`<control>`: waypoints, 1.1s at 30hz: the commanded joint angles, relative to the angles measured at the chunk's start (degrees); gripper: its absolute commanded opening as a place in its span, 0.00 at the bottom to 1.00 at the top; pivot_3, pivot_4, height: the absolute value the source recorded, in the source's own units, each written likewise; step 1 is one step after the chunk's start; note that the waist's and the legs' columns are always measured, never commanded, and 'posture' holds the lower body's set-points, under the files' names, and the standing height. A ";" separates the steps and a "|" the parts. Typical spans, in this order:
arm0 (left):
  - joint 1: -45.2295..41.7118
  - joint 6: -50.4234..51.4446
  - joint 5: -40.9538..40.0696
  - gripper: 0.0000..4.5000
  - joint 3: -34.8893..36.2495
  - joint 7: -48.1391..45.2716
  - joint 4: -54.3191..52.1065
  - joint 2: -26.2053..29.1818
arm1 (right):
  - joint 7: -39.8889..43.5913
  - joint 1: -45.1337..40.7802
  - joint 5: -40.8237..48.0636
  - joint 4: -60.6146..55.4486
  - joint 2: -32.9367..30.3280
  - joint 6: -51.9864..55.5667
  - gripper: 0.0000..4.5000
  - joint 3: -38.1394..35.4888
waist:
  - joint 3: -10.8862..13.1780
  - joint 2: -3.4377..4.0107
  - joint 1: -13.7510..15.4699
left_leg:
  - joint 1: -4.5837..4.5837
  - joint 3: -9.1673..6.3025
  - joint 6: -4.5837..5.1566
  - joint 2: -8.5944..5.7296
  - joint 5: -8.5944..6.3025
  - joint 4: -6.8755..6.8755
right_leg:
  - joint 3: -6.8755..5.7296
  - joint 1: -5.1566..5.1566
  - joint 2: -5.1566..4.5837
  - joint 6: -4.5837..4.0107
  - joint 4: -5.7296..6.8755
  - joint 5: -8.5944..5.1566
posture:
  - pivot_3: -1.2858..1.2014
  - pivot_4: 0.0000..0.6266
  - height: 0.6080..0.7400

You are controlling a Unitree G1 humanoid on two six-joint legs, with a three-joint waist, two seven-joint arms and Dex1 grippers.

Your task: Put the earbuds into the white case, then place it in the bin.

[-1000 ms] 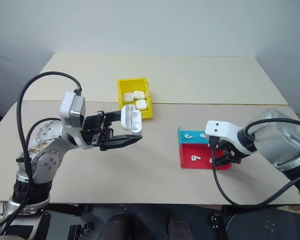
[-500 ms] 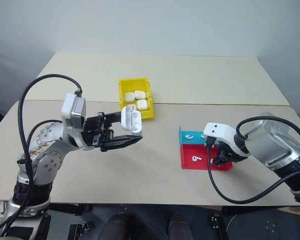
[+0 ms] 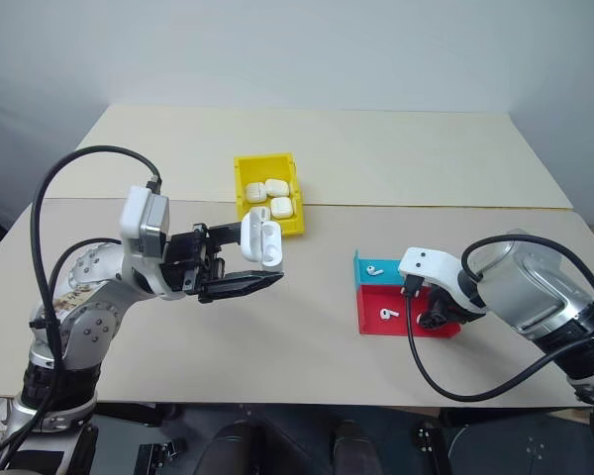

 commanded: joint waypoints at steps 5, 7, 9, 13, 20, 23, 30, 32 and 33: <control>-0.38 0.37 -1.71 0.62 1.09 -0.25 -1.76 0.86 | -0.92 -0.01 -0.49 -0.57 -0.43 -0.45 0.48 -1.69 | 0.00 0.00 -0.01 | 0.00 0.00 0.00 0.00 0.00 0.00 | 0.00 0.00 0.00 0.00 0.00 0.00 | 0.52 0.24 1.00; -0.41 0.37 -1.77 0.62 1.17 -0.30 -1.67 0.96 | -0.86 -0.14 -0.31 -0.60 -0.43 -0.22 0.48 -1.63 | 0.00 0.00 0.00 | 0.00 0.00 0.00 0.00 0.00 0.00 | 0.00 0.00 0.00 0.00 0.00 0.00 | 0.52 0.24 1.00; -0.42 0.38 -1.81 0.62 1.17 -0.27 -1.64 0.99 | -1.25 -0.09 -0.48 -0.36 -0.34 -0.22 0.48 -1.48 | 0.00 0.00 -0.01 | 0.00 0.00 0.00 0.00 0.00 0.00 | 0.00 0.00 0.00 0.00 0.00 0.00 | 0.52 0.24 1.00; -0.50 0.41 -1.89 0.62 0.93 0.00 -1.61 0.95 | -1.71 0.01 -0.23 1.20 0.33 0.15 0.48 -1.41 | 0.00 0.00 -0.01 | 0.00 0.00 0.00 0.00 0.00 0.00 | 0.00 0.00 0.00 0.00 0.00 0.00 | 0.52 0.24 1.00; -0.41 0.48 -2.03 0.62 0.80 0.30 -1.76 1.19 | -0.92 0.28 0.42 2.00 0.73 0.34 0.48 -1.17 | 0.00 0.00 0.00 | 0.00 0.00 0.00 0.00 0.00 -0.01 | 0.00 0.00 0.00 0.00 -0.01 0.00 | 0.52 0.24 1.00; -0.26 0.61 -2.17 0.62 0.82 0.46 -2.04 1.28 | -1.20 0.83 0.18 2.26 0.89 0.09 0.48 -1.02 | 0.00 0.00 0.00 | 0.00 0.00 0.00 0.00 0.00 0.00 | 0.00 0.00 0.00 0.00 0.00 0.00 | 0.52 0.24 1.00; -0.13 0.81 -2.36 0.62 0.99 0.65 -2.33 1.60 | -1.50 0.93 -0.06 3.18 1.93 0.45 0.48 -0.51 | 0.00 0.00 -0.01 | 0.03 0.00 0.00 0.00 0.00 0.00 | 0.00 0.04 0.00 0.00 0.00 0.00 | 0.52 0.24 1.00; -0.04 0.95 -2.46 0.62 1.13 0.66 -2.47 1.68 | -1.63 0.98 -0.13 3.48 2.21 0.42 0.48 -0.41 | 0.00 0.00 -0.01 | 0.04 0.00 0.00 0.00 0.00 0.00 | 0.00 0.05 0.00 0.00 0.00 0.00 | 0.52 0.24 1.00; -0.01 0.99 -2.50 0.62 1.20 0.65 -2.52 1.73 | -1.65 1.01 -0.07 3.63 2.36 0.44 0.48 -0.43 | 0.00 0.00 -0.01 | 0.05 0.00 0.00 0.00 0.00 0.00 | 0.00 0.06 0.00 0.00 0.00 0.00 | 0.52 0.24 1.00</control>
